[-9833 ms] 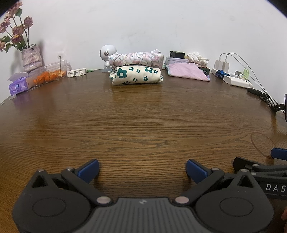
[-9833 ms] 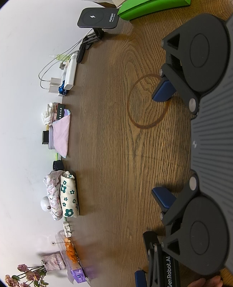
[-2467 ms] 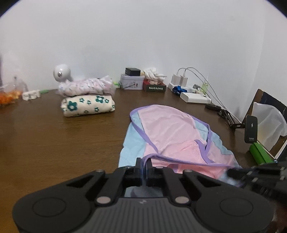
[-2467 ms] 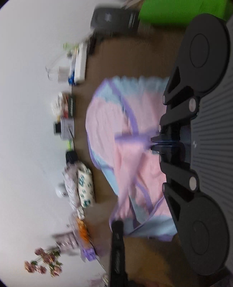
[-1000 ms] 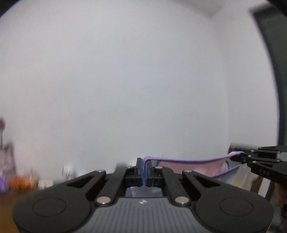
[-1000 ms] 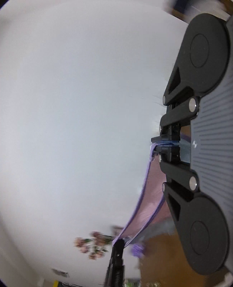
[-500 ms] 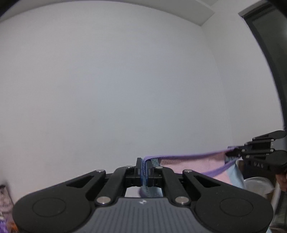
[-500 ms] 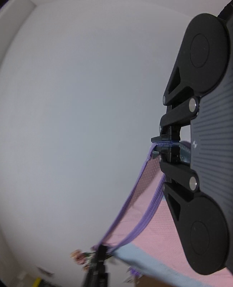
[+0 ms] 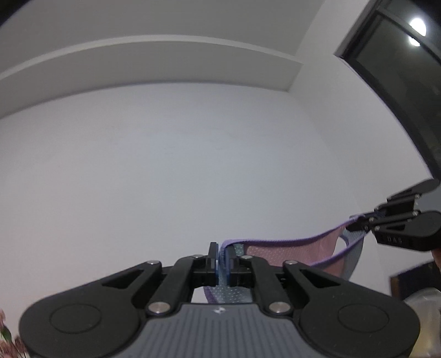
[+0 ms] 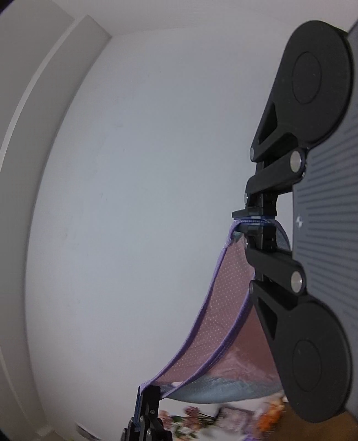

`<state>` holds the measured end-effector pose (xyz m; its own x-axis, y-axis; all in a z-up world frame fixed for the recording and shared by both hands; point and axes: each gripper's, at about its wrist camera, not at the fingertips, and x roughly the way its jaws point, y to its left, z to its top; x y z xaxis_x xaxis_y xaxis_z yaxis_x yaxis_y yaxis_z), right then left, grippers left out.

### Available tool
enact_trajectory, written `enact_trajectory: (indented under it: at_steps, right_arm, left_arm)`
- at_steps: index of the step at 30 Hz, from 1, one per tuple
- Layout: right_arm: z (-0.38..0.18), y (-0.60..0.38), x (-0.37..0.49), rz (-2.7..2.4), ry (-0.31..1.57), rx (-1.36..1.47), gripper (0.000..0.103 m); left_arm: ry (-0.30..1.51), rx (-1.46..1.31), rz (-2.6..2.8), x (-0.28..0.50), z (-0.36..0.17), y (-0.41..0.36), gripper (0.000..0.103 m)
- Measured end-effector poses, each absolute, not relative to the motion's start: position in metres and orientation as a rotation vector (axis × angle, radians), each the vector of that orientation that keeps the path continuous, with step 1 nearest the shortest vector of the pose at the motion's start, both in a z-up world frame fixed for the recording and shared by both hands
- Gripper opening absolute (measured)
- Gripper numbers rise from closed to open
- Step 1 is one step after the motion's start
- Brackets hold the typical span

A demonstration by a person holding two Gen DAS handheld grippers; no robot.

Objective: Fold clothes
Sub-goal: 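Lift the garment up with both grippers to shake it out, then lower the garment flat onto the table and open both grippers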

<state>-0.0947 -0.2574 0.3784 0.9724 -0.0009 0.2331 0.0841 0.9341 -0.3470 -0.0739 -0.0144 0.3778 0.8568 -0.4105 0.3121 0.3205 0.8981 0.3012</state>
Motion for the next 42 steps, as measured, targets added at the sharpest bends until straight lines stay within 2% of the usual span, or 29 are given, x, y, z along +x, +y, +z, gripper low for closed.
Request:
enact_trajectory:
  at_steps: [2, 4, 7, 9, 11, 12, 13, 15, 16, 17, 20, 22, 24, 29, 31, 34, 35, 36, 39, 42]
  right_arm:
    - [0.339, -0.26, -0.106, -0.043, -0.169, -0.383, 0.001]
    - [0.277, -0.266, -0.112, -0.006, -0.026, -0.402, 0.001]
    - [0.17, -0.281, -0.115, 0.081, 0.29, -0.353, 0.002]
    - [0.095, -0.281, -0.125, 0.158, 0.53, -0.308, 0.006]
    - [0.053, -0.275, -0.14, 0.177, 0.619, -0.264, 0.012]
    - [0.043, -0.272, -0.145, 0.194, 0.632, -0.246, 0.021]
    - [0.043, -0.269, -0.15, 0.209, 0.61, -0.22, 0.041]
    - [0.052, -0.277, -0.151, 0.248, 0.561, -0.156, 0.068]
    - [0.056, -0.281, -0.151, 0.268, 0.537, -0.125, 0.068]
    - [0.06, -0.285, -0.151, 0.288, 0.512, -0.093, 0.068]
    - [0.054, -0.285, -0.109, 0.272, 0.539, -0.003, 0.061]
    - [0.042, -0.279, -0.076, 0.234, 0.574, 0.018, 0.042]
    - [0.03, -0.274, -0.056, 0.202, 0.594, 0.007, 0.034]
    - [0.027, -0.272, -0.03, 0.192, 0.597, -0.009, 0.034]
    - [0.024, -0.272, -0.018, 0.18, 0.613, -0.015, 0.034]
    - [0.018, -0.27, -0.009, 0.187, 0.646, -0.01, 0.034]
    - [0.016, -0.268, -0.008, 0.196, 0.659, -0.011, 0.034]
    - [0.014, -0.267, -0.007, 0.204, 0.671, -0.013, 0.031]
    - [0.005, -0.263, -0.009, 0.217, 0.713, -0.023, 0.025]
    - [0.005, -0.259, -0.027, 0.241, 0.716, -0.046, 0.024]
  left_arm:
    - [-0.273, 0.232, -0.43, -0.077, 0.33, -0.015, 0.011]
    - [-0.09, 0.201, -0.481, -0.078, 0.27, -0.016, 0.011]
    - [0.204, 0.149, -0.574, -0.082, 0.174, -0.017, 0.012]
    - [0.37, 0.122, -0.643, -0.085, 0.117, -0.012, 0.017]
    - [0.493, 0.079, -0.677, -0.087, 0.078, -0.004, 0.018]
    - [0.513, 0.044, -0.661, -0.085, 0.076, 0.002, 0.025]
    - [0.532, 0.01, -0.645, -0.082, 0.073, 0.008, 0.033]
    - [0.495, -0.057, -0.605, -0.081, 0.09, 0.01, 0.079]
    - [0.465, -0.077, -0.58, -0.076, 0.097, 0.013, 0.086]
    - [0.455, -0.082, -0.559, -0.066, 0.1, 0.013, 0.088]
    - [0.479, -0.074, -0.499, -0.023, 0.098, 0.006, 0.086]
    - [0.527, -0.059, -0.442, 0.013, 0.09, -0.012, 0.081]
    - [0.589, -0.05, -0.38, 0.043, 0.078, -0.024, 0.079]
    - [0.641, 0.007, -0.332, 0.079, 0.048, -0.031, 0.078]
    - [0.643, 0.059, -0.335, 0.081, 0.039, -0.03, 0.075]
    - [0.684, 0.114, -0.351, 0.09, 0.025, -0.033, 0.042]
    - [0.688, 0.133, -0.354, 0.089, 0.023, -0.033, 0.013]
    - [0.685, 0.153, -0.356, 0.085, 0.021, -0.032, 0.005]
    - [0.681, 0.204, -0.361, 0.071, 0.018, -0.028, 0.004]
    - [0.702, 0.206, -0.352, 0.047, 0.02, -0.019, 0.004]
